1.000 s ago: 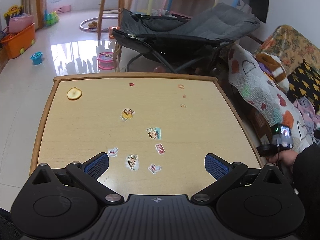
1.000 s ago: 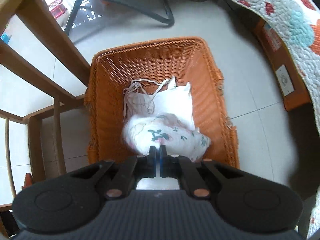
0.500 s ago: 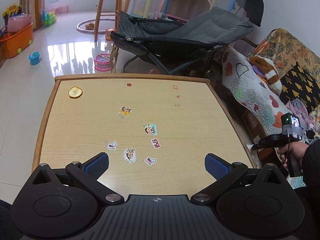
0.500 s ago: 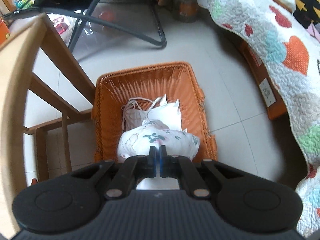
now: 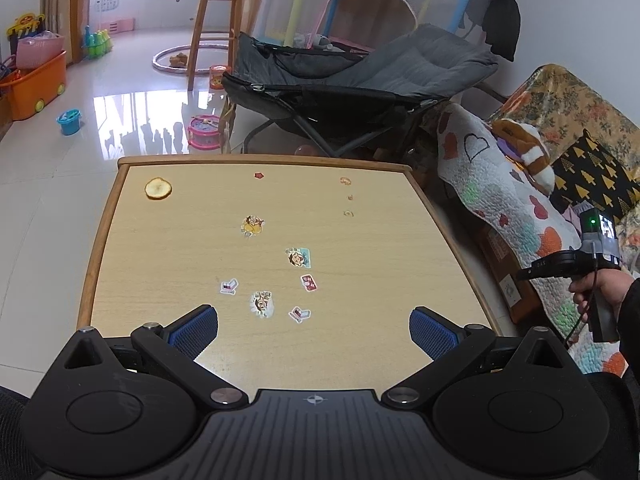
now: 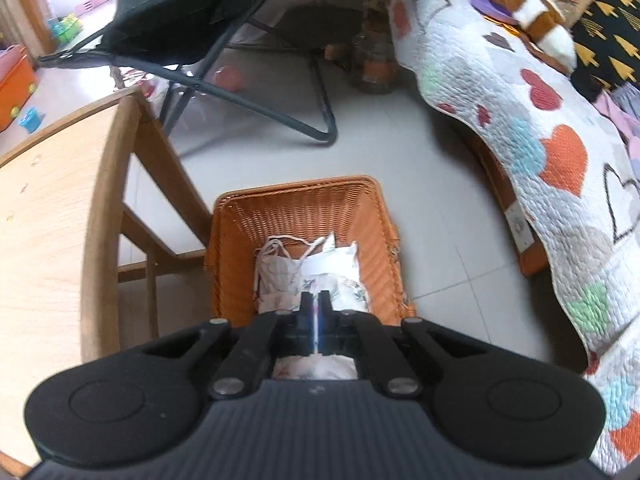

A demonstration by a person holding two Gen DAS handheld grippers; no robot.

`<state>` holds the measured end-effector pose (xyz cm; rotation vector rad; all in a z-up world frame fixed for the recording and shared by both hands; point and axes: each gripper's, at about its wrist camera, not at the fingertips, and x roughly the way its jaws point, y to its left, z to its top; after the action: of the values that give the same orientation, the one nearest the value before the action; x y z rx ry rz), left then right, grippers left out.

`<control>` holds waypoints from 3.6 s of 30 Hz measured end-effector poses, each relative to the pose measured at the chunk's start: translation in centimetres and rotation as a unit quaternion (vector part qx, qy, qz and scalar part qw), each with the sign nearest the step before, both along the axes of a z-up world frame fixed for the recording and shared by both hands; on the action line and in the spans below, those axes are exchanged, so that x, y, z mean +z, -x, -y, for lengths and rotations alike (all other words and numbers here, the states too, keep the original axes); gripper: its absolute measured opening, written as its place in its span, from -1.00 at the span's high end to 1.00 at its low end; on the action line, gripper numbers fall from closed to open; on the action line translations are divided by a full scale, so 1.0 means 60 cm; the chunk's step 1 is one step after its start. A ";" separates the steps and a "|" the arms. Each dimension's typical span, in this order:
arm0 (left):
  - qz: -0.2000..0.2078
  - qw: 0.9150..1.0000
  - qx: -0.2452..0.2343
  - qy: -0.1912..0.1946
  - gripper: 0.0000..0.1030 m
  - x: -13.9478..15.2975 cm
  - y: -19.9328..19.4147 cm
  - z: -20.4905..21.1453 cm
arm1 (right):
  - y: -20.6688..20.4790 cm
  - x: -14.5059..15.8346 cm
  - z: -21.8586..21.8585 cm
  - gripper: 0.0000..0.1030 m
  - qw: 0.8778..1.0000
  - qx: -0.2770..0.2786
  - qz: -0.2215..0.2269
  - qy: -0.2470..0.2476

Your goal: Fold clothes

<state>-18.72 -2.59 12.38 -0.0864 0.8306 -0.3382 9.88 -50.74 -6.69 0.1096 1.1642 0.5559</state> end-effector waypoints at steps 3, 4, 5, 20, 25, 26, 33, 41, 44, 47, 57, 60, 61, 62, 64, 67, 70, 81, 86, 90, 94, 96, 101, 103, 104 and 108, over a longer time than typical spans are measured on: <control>-0.004 1.000 -0.004 -0.005 -0.99 -0.006 0.001 0.001 | -0.001 -0.042 -0.009 0.70 0.999 -0.002 -0.033 0.001; -0.004 1.000 -0.005 -0.007 -0.99 -0.009 0.000 0.003 | -0.001 -0.060 -0.015 0.54 0.999 -0.003 -0.041 0.006; -0.004 1.000 -0.005 -0.010 -0.99 -0.011 -0.003 0.005 | -0.001 -0.078 -0.020 0.46 0.999 -0.005 -0.050 0.012; -0.034 0.999 0.002 -0.020 -0.99 -0.055 -0.103 0.053 | -0.032 -0.287 -0.092 0.35 0.986 -0.013 -0.165 0.020; -0.042 0.999 0.002 -0.028 -0.99 -0.069 -0.114 0.057 | -0.033 -0.321 -0.108 0.35 0.983 -0.006 -0.183 0.025; -0.043 0.999 0.003 -0.030 -0.99 -0.071 -0.116 0.056 | -0.033 -0.328 -0.111 0.35 0.982 -0.002 -0.186 0.026; -0.051 0.998 0.010 -0.036 -0.99 -0.077 -0.135 0.058 | -0.029 -0.370 -0.134 0.34 0.977 0.016 -0.209 0.033; -0.062 0.997 0.009 -0.044 -0.99 -0.088 -0.146 0.065 | -0.012 -0.418 -0.164 0.34 0.968 0.047 -0.241 0.046; -0.068 0.997 0.011 -0.045 -0.99 -0.094 -0.151 0.065 | -0.007 -0.431 -0.178 0.34 0.966 0.061 -0.244 0.053; -0.071 0.996 0.013 -0.045 -0.99 -0.099 -0.156 0.066 | -0.006 -0.442 -0.190 0.33 0.965 0.073 -0.244 0.061; -0.074 0.997 0.016 -0.032 -0.99 -0.105 -0.168 0.070 | -0.007 -0.482 -0.217 0.33 0.962 0.084 -0.243 0.087; -0.077 0.996 0.019 -0.032 -0.99 -0.109 -0.172 0.073 | -0.005 -0.498 -0.221 0.32 0.959 0.084 -0.252 0.096; -0.078 0.996 0.020 -0.033 -0.99 -0.110 -0.173 0.073 | -0.003 -0.503 -0.223 0.32 0.958 0.084 -0.257 0.100; -0.079 0.996 0.020 -0.033 -0.99 -0.112 -0.174 0.074 | -0.002 -0.508 -0.224 0.32 0.957 0.083 -0.259 0.101; -0.082 0.996 0.020 -0.037 -0.99 -0.116 -0.177 0.076 | 0.000 -0.516 -0.227 0.32 0.956 0.083 -0.263 0.099; -0.085 0.995 0.018 -0.043 -0.99 -0.121 -0.181 0.079 | 0.003 -0.527 -0.232 0.32 0.954 0.085 -0.268 0.106; -0.088 0.995 0.019 -0.046 -0.99 -0.124 -0.184 0.080 | 0.006 -0.537 -0.236 0.32 0.951 0.088 -0.270 0.119; -0.096 0.994 0.020 -0.054 -0.99 -0.135 -0.195 0.082 | 0.009 -0.556 -0.253 0.32 0.951 0.124 -0.236 0.155; -0.098 0.993 0.020 -0.057 -0.99 -0.138 -0.199 0.083 | 0.013 -0.565 -0.256 0.39 0.949 0.148 -0.220 0.169; -0.101 0.993 0.020 -0.060 -0.99 -0.142 -0.202 0.083 | 0.013 -0.571 -0.257 0.61 0.949 0.150 -0.222 0.167; -0.102 0.993 0.022 -0.061 -0.99 -0.142 -0.204 0.083 | 0.014 -0.576 -0.258 0.87 0.947 0.154 -0.226 0.171; -0.103 0.993 0.022 -0.061 -0.99 -0.142 -0.204 0.083 | 0.014 -0.577 -0.256 0.90 0.947 0.151 -0.230 0.169; -0.102 0.993 0.026 -0.060 -0.99 -0.140 -0.202 0.082 | 0.009 -0.575 -0.247 0.93 0.947 0.138 -0.240 0.163; -0.101 0.993 0.026 -0.059 -0.99 -0.138 -0.199 0.082 | 0.007 -0.571 -0.245 0.94 0.947 0.133 -0.242 0.161; -0.100 0.993 0.025 -0.059 -0.99 -0.136 -0.197 0.082 | 0.007 -0.568 -0.244 0.94 0.948 0.132 -0.243 0.159; -0.093 0.994 0.027 -0.056 -0.99 -0.126 -0.191 0.078 | 0.010 -0.550 -0.238 0.94 0.949 0.139 -0.240 0.154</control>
<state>-7.28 -7.27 4.80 -0.0358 1.0287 -0.2345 9.26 -36.45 -39.72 -0.2025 1.7451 0.6044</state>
